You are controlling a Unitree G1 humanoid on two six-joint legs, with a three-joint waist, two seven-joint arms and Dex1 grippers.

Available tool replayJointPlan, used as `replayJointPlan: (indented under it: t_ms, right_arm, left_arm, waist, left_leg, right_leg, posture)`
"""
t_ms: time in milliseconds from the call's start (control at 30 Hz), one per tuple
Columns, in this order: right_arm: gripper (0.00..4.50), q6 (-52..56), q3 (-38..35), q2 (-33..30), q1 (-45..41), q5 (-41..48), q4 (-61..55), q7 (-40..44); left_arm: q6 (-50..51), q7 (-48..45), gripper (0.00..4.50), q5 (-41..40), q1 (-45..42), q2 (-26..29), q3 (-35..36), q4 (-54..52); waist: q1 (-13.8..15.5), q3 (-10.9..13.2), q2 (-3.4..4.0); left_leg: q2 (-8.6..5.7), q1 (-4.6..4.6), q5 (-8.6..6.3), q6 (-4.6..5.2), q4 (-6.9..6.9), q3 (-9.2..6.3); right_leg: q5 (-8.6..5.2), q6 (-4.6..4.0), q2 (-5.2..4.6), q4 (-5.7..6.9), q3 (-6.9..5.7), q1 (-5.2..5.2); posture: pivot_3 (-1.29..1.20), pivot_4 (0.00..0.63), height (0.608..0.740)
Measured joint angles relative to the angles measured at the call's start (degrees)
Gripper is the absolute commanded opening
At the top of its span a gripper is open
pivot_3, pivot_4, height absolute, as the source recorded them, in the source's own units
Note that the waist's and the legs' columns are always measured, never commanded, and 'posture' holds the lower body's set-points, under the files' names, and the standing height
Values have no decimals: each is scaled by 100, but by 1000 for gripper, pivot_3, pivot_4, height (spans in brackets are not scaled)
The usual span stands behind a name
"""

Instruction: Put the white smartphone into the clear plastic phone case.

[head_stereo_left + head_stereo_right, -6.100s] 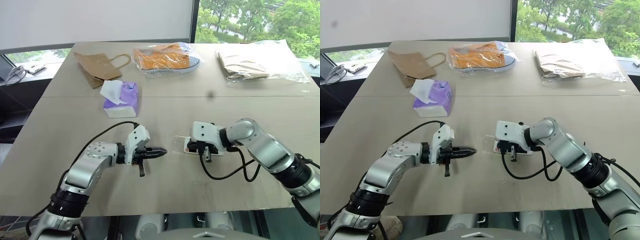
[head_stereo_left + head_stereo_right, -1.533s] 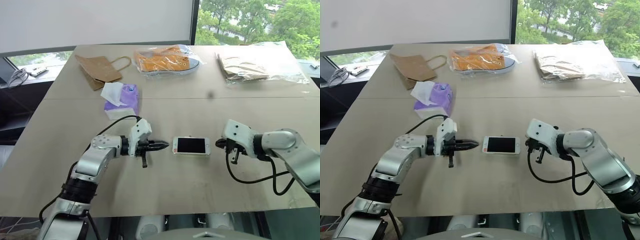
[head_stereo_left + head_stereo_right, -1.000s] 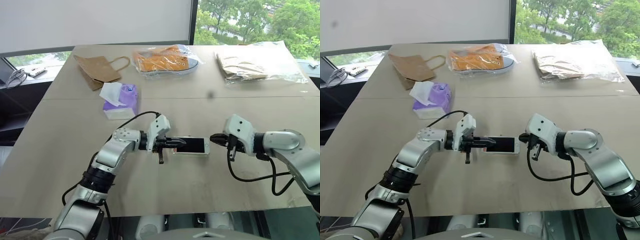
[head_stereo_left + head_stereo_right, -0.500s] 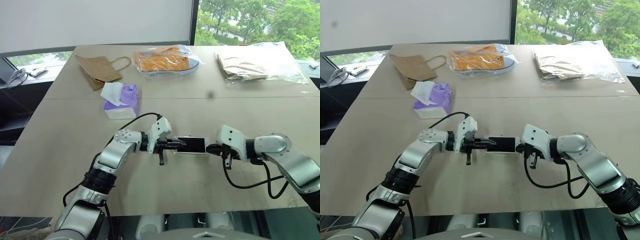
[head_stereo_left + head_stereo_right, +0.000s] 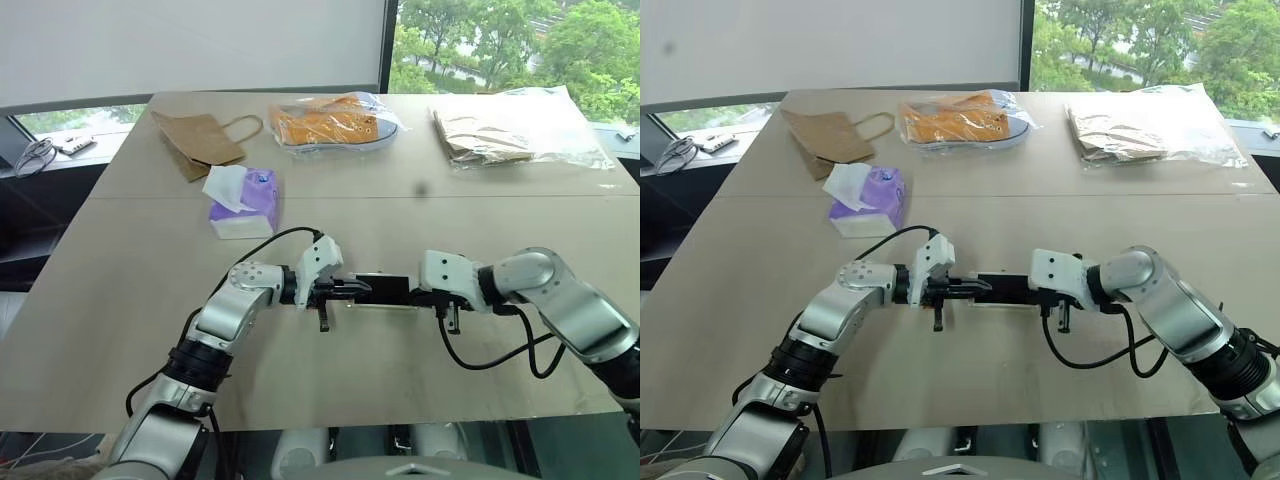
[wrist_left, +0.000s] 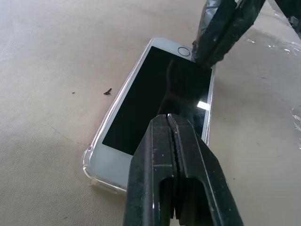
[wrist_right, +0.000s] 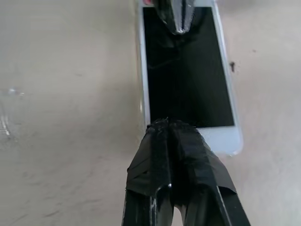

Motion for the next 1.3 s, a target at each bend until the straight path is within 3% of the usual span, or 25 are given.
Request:
replayJointPlan:
  t_ms: [167, 500, 667, 833, 1067, 1300]
  right_arm:
    - [10, 11, 202, 122, -232, -146, 316, 188]
    - [10, 26, 319, 160, -263, -271, 484, 313]
    - [10, 474, -528, 749, 161, 448, 418, 67]
    - [10, 667, -1033, 801, 91, 655, 149, -336]
    - [10, 770, -729, 792, 43, 348, 490, -779]
    - [10, 771, -266, 581, -213, 141, 612, -569]
  left_arm:
    - [10, 2, 0, 64, 10, 0, -14, 9]
    - [27, 5, 0, 67, 58, -6, -17, 6]
    - [27, 14, 0, 47, 106, -5, 11, -32]
    - [33, 62, 0, 22, 130, -5, 13, -93]
    - [37, 97, 0, 14, 134, -4, 11, -108]
    - [49, 113, 0, 12, 153, 5, 12, -109]
  waist:
    - [-6, -5, -5]
    - [-1, -70, -27]
    - [-16, -46, -2]
    - [-1, -24, 21]
    - [-4, -17, 21]
    - [-4, -15, 21]
  left_leg:
    - [2, 75, -3, 2, -10, 2]
    - [2, 79, -4, 2, -11, -6]
    - [3, 64, -4, 1, -13, -3]
    - [-1, 54, -4, 1, -27, -2]
    - [-6, 50, -3, 2, -37, 4]
    - [-5, 55, -3, 2, -37, 3]
  right_leg:
    - [-27, -4, -10, -6, -2, 66]
    - [-20, -15, -50, -6, 4, 68]
    - [-14, -25, -51, -4, 18, 60]
    - [-14, -25, -48, -9, 14, 49]
    - [-15, -24, -37, -11, 13, 41]
    - [-20, -16, -37, -11, -7, 44]
  posture:
    - [0, 150, 740]
    - [0, 150, 740]
    - [0, 150, 740]
    - [0, 150, 740]
    - [0, 150, 740]
    - [0, 150, 740]
